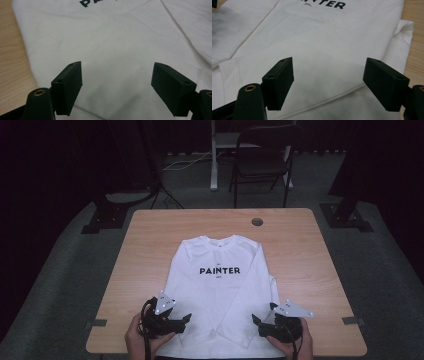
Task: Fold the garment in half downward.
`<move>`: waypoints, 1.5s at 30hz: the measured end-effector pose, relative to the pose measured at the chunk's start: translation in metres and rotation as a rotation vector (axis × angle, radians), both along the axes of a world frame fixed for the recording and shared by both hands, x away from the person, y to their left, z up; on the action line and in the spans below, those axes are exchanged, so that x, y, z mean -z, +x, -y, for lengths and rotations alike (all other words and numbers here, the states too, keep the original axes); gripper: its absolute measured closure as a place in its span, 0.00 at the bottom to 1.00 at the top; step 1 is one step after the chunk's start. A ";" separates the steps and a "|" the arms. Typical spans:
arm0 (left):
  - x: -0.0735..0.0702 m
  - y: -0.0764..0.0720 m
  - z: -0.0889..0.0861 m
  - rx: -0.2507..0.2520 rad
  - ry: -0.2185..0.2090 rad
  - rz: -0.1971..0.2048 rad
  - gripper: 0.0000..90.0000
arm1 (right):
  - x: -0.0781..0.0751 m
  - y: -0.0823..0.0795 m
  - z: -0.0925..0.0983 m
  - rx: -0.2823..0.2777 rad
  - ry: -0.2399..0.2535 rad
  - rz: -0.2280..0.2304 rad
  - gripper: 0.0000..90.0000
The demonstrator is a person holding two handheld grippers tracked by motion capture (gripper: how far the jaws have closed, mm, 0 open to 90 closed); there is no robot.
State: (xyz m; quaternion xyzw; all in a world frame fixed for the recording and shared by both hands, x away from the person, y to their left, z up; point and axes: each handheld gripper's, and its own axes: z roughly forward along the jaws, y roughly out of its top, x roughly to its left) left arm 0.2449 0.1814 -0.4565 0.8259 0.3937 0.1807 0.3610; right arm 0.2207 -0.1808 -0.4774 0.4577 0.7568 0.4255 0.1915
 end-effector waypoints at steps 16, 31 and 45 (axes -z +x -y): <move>0.001 0.046 0.004 -0.029 -0.017 -0.034 0.29 | -0.005 0.035 -0.017 0.031 0.001 -0.035 0.26; 0.012 0.085 0.015 -0.052 0.005 -0.060 0.29 | -0.002 0.085 -0.022 0.089 -0.062 -0.092 0.25; 0.015 0.085 0.018 -0.052 0.032 -0.050 0.29 | -0.001 0.090 -0.033 0.116 -0.154 -0.127 0.26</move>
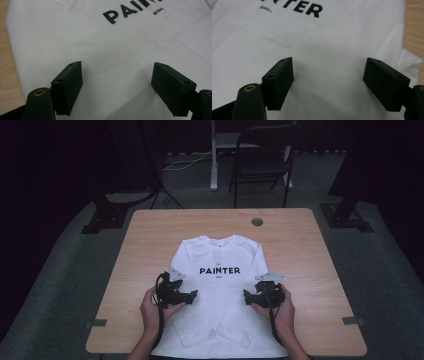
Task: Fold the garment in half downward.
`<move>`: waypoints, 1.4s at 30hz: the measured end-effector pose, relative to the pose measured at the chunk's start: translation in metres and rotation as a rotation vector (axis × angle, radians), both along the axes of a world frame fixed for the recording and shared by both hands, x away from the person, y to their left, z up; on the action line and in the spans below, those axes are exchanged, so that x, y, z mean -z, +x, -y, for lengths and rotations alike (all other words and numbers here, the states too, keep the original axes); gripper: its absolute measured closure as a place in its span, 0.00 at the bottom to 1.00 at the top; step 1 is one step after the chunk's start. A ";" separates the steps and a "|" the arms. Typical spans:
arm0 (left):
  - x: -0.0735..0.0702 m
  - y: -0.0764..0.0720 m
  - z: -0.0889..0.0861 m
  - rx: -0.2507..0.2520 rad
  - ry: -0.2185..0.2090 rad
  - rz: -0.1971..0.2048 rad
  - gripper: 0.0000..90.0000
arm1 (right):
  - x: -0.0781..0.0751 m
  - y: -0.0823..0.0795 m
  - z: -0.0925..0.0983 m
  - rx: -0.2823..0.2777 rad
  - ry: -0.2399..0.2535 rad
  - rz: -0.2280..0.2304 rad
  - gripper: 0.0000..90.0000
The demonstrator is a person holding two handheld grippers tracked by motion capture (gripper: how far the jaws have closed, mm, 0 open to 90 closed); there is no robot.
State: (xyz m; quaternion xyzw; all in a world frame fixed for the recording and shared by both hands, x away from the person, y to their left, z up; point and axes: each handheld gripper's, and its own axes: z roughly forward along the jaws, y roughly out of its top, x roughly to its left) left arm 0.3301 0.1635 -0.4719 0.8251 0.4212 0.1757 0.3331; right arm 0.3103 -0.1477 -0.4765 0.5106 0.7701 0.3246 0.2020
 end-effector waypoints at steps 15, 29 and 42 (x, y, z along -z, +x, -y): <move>0.002 -0.019 -0.002 0.006 -0.003 0.019 0.29 | 0.003 -0.017 0.000 0.010 -0.023 0.029 0.28; 0.003 -0.036 -0.002 0.011 -0.011 0.027 0.29 | 0.004 -0.030 0.005 -0.011 -0.016 0.040 0.29; 0.004 -0.058 -0.001 0.023 -0.012 0.028 0.29 | 0.006 -0.053 0.005 0.000 -0.015 0.053 0.29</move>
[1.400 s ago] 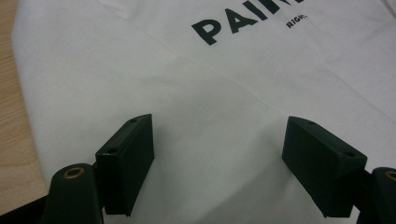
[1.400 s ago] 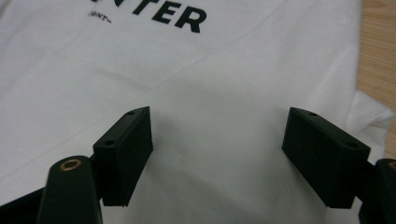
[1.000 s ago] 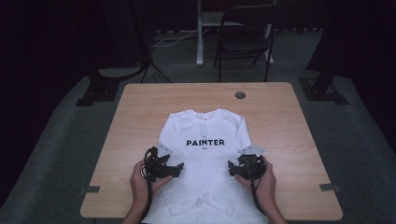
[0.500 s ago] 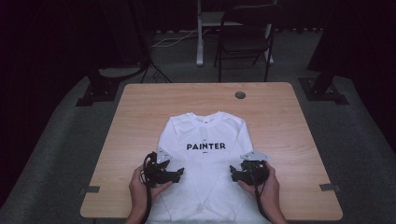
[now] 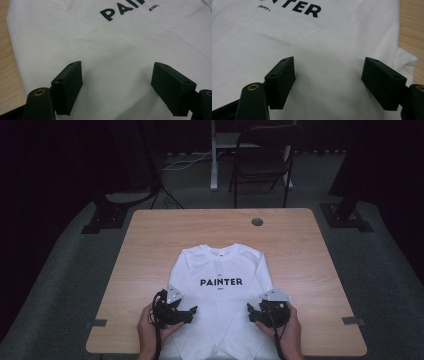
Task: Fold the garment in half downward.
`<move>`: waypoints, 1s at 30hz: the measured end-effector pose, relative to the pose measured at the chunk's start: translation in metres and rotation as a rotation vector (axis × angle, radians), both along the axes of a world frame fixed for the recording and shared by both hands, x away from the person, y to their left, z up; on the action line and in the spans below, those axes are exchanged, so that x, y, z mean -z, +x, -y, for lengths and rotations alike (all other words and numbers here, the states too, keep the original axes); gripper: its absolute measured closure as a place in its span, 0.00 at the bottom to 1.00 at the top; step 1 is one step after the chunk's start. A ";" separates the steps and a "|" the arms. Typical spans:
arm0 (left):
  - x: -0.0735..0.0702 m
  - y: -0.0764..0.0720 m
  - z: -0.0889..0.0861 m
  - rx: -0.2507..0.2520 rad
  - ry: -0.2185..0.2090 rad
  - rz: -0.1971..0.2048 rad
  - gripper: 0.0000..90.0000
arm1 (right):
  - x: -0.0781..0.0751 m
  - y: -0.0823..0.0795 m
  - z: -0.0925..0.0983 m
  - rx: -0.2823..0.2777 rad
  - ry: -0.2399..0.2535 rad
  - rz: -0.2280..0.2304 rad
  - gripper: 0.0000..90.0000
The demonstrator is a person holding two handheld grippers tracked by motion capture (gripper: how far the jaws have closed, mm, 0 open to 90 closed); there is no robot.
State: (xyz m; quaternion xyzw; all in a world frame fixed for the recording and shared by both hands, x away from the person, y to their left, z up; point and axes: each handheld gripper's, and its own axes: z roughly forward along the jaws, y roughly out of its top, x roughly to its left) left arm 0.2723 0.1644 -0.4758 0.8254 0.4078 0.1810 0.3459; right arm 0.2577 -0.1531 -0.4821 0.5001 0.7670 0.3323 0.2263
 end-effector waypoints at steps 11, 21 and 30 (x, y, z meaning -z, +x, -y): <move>-0.013 0.013 0.004 0.008 0.006 -0.012 0.29 | -0.006 0.002 0.003 0.003 0.039 0.007 0.29; -0.012 0.053 0.007 -0.045 0.010 -0.023 0.29 | -0.005 0.043 -0.003 0.034 -0.014 0.006 0.27; -0.004 0.059 0.008 -0.058 0.021 -0.022 0.29 | -0.003 0.052 -0.002 0.043 -0.013 -0.022 0.28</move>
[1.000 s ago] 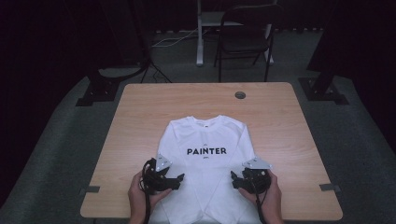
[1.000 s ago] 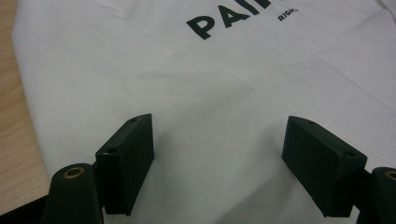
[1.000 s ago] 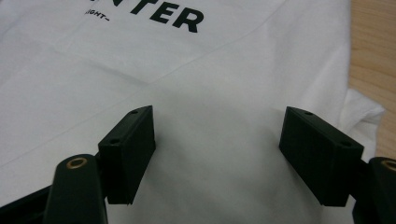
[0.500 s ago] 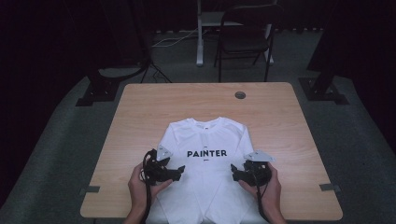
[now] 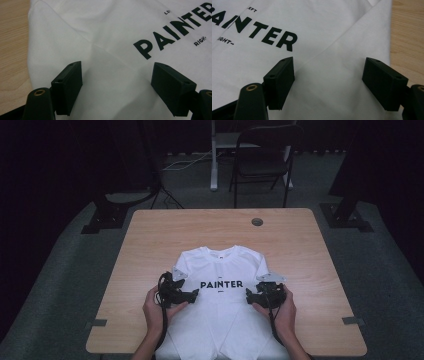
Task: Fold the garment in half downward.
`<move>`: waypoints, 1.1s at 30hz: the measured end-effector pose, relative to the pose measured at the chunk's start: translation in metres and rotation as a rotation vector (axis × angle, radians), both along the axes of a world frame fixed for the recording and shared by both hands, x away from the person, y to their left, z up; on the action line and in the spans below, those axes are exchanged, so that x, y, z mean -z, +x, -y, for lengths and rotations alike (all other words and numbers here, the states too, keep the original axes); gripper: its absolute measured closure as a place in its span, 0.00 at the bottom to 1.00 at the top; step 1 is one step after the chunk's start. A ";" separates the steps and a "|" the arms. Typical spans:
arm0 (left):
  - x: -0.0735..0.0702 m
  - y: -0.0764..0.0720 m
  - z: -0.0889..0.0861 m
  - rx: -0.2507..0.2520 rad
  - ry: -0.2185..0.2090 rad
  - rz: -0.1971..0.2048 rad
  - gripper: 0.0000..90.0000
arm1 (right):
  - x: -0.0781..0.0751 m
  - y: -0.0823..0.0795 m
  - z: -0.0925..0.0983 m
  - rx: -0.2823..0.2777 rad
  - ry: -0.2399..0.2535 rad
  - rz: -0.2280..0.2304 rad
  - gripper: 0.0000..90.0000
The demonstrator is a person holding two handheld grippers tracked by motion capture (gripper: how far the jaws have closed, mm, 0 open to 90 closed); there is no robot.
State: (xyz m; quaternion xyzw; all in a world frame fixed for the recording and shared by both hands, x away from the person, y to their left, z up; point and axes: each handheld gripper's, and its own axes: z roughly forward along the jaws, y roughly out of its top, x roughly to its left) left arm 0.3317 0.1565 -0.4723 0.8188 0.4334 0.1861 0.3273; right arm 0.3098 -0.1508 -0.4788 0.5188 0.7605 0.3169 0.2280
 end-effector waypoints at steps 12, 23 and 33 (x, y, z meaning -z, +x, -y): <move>0.005 -0.022 -0.002 0.002 -0.030 0.046 0.29 | 0.004 -0.025 0.002 0.014 0.017 0.038 0.30; 0.002 -0.030 0.000 0.010 -0.012 0.012 0.29 | 0.004 -0.036 0.004 0.003 0.016 0.038 0.30; -0.023 0.041 -0.006 0.002 -0.013 0.003 0.29 | 0.005 -0.036 0.004 0.004 0.016 0.040 0.30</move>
